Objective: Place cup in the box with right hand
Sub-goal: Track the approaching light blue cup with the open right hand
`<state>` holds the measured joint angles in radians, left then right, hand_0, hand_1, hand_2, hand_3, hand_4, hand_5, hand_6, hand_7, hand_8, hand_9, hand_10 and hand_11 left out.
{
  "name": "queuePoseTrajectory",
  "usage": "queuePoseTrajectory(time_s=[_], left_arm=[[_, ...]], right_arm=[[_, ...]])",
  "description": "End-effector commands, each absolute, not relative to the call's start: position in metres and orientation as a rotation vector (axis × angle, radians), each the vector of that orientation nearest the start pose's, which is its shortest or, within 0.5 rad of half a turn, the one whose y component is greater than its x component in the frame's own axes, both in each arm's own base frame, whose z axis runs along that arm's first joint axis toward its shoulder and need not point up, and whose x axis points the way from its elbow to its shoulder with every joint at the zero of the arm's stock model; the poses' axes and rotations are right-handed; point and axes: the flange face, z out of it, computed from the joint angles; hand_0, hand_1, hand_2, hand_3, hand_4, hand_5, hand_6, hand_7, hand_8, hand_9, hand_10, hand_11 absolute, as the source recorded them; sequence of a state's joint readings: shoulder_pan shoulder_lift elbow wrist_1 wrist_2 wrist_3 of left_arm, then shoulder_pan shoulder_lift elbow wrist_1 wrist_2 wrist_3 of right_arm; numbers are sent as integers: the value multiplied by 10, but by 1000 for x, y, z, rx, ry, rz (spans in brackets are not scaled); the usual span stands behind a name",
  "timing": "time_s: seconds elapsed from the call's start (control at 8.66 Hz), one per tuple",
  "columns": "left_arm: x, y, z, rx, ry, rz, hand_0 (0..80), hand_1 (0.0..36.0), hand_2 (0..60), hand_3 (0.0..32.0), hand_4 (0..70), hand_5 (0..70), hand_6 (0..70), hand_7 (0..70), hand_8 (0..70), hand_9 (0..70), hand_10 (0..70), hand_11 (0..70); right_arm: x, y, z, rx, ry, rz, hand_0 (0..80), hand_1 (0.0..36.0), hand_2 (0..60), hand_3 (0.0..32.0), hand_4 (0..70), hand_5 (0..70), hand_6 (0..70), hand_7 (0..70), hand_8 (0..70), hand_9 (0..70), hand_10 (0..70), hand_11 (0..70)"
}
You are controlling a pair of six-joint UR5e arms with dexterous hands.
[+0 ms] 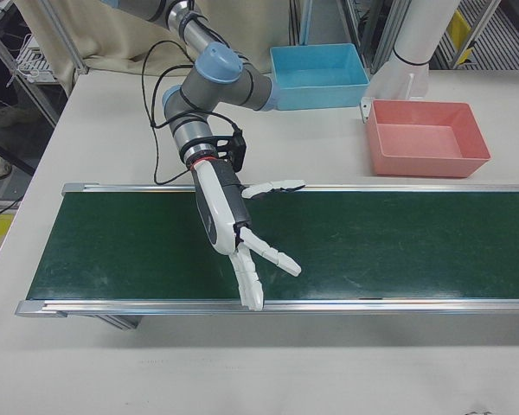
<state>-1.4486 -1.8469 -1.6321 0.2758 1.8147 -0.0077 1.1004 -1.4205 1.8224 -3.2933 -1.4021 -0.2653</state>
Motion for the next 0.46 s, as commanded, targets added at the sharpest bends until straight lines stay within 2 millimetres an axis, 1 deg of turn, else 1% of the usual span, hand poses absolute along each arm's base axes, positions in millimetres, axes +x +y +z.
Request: queuePoseTrajectory(time_s=[0.0,0.12,0.23,0.35], left_arm=[[-37,-597,535,-378,2084,-1961,0,0,0,0,0,0,0,0,0,0,0,0],[-37,-597,535,-378,2084,-1961,0,0,0,0,0,0,0,0,0,0,0,0],[-37,-597,535,-378,2084,-1961,0,0,0,0,0,0,0,0,0,0,0,0],[-37,-597,535,-378,2084,-1961,0,0,0,0,0,0,0,0,0,0,0,0]], right_arm=[[-117,-553,500,112,2766,-2078,497,184,122,0,13,50,15,0,0,15,0,0],[-117,-552,501,112,2765,-2080,497,187,131,0,14,50,16,0,0,16,0,0],[-121,-552,498,130,2779,-2073,514,154,64,0,36,50,18,0,0,17,0,0],[-122,-553,494,132,2786,-2062,514,159,78,0,36,51,19,1,0,17,0,0]])
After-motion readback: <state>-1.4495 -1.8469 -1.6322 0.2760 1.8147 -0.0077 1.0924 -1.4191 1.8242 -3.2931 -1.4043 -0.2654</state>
